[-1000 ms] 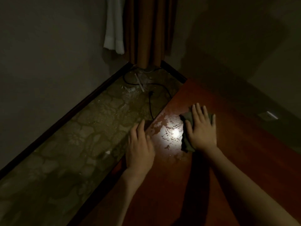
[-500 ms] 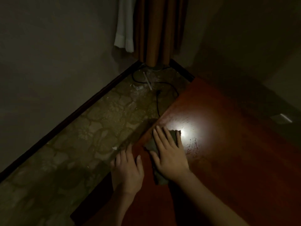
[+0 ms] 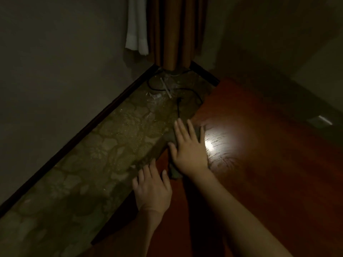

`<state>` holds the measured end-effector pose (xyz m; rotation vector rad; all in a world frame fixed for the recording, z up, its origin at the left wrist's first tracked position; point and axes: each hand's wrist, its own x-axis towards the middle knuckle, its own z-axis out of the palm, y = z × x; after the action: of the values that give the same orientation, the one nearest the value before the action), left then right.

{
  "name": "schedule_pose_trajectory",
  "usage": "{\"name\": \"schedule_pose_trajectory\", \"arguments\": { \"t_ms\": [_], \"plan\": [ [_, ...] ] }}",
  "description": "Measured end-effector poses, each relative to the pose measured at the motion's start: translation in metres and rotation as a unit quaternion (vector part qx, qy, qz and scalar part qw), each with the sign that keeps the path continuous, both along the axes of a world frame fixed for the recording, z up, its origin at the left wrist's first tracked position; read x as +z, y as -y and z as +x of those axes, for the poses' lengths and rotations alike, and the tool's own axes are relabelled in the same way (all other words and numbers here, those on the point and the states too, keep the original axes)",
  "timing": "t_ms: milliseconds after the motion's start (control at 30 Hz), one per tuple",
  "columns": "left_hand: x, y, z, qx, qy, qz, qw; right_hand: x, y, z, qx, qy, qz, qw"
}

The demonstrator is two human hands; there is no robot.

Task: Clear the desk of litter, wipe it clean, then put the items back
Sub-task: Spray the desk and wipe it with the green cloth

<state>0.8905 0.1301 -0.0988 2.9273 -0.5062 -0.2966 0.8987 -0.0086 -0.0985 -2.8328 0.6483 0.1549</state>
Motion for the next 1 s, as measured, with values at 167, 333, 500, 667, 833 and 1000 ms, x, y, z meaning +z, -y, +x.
{"name": "schedule_pose_trajectory", "arguments": {
  "t_ms": [167,333,500,667,833,1000],
  "plan": [
    [-0.002,-0.001,0.0,-0.003,-0.016,-0.026,1.0,-0.003,-0.028,-0.089,0.032,-0.034,-0.008,0.999],
    [-0.001,0.0,0.0,-0.014,-0.029,-0.033,0.999,0.003,0.015,-0.133,-0.133,-0.061,-0.014,0.989],
    [-0.002,-0.002,0.001,-0.022,-0.025,-0.029,0.999,-0.001,0.026,-0.051,-0.247,-0.064,-0.029,0.966],
    [0.002,-0.011,0.004,-0.017,-0.079,-0.093,0.992,0.0,-0.047,-0.034,-0.031,-0.016,-0.014,0.999],
    [0.017,-0.072,0.009,-0.049,-0.109,-0.169,0.978,-0.001,-0.062,-0.116,0.049,-0.063,-0.021,0.997],
    [0.0,-0.125,0.004,0.075,-0.107,-0.002,0.991,-0.001,-0.013,-0.084,-0.189,-0.073,-0.033,0.979]
  ]
}}
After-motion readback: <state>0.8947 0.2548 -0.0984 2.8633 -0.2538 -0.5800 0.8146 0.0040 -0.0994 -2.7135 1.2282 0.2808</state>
